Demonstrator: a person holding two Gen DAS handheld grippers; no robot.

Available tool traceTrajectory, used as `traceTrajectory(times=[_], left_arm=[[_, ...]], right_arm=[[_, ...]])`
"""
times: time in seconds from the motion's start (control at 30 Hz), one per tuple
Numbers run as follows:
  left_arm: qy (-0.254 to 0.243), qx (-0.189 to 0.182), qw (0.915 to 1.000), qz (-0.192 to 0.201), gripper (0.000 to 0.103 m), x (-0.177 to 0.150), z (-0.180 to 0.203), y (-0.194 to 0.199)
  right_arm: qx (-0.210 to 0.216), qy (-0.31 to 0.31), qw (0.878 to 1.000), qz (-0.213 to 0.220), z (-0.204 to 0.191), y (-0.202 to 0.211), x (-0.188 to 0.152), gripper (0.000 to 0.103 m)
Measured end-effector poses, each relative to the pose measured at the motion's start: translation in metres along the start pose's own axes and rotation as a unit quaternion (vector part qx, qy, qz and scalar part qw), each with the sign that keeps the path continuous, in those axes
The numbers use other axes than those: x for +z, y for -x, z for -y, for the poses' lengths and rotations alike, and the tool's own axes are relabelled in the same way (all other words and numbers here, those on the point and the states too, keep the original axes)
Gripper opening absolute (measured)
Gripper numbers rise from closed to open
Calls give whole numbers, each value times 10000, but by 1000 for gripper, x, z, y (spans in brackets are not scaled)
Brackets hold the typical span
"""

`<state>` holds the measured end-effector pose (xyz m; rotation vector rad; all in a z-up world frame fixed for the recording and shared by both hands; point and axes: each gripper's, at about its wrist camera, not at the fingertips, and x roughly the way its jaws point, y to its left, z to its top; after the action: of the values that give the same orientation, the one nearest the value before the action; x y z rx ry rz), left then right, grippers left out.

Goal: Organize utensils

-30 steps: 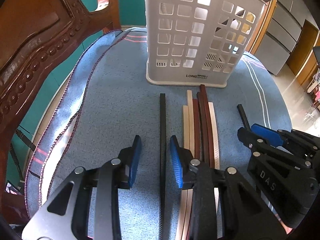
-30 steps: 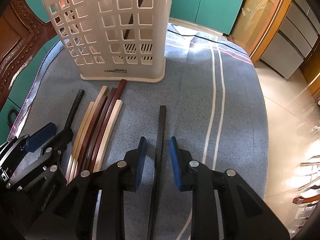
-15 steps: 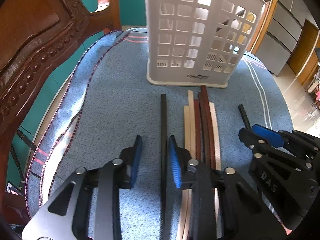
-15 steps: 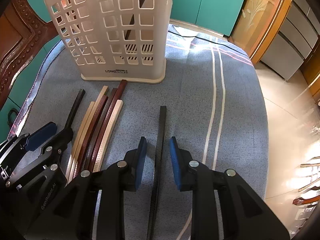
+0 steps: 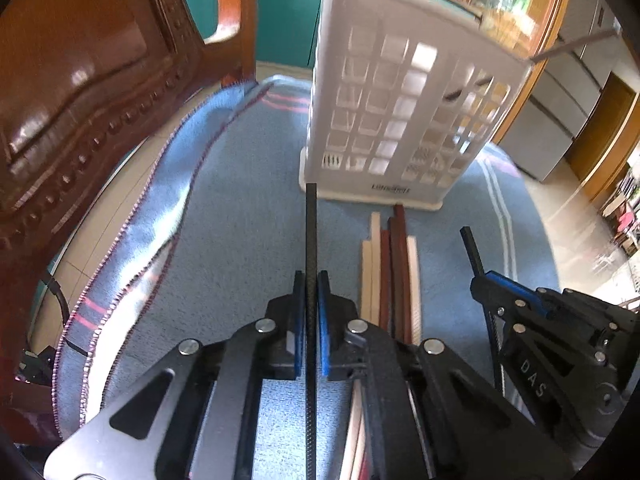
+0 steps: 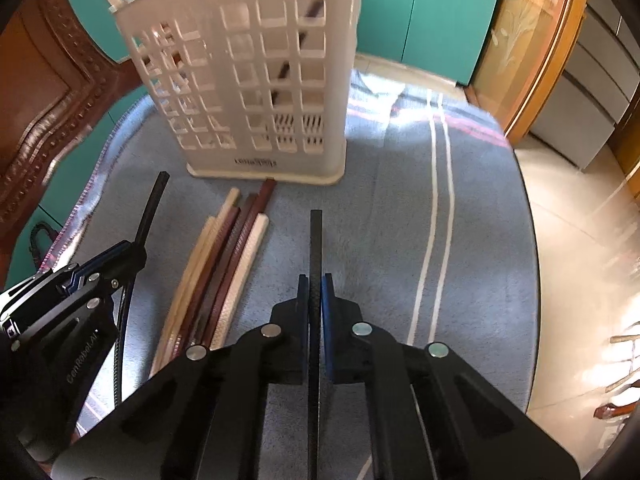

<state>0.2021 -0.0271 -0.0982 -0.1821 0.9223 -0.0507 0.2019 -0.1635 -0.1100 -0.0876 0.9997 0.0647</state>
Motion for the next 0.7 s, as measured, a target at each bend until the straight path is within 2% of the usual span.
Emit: traceTrajectory(times=[0.23,0.57,0.7], left_arm=[[109,-50,9984,556,7,4,-10,37],[224,-67,9964,816,7,5,-15,63],[329,-200,9939,1034,7,7,-19,79]], right_arm=[[103,51,9991,418,-3,30,1,7],[33,146,9979,635,-5,40,-3,7],[25,180,9964,830,-8,54,-4,7]])
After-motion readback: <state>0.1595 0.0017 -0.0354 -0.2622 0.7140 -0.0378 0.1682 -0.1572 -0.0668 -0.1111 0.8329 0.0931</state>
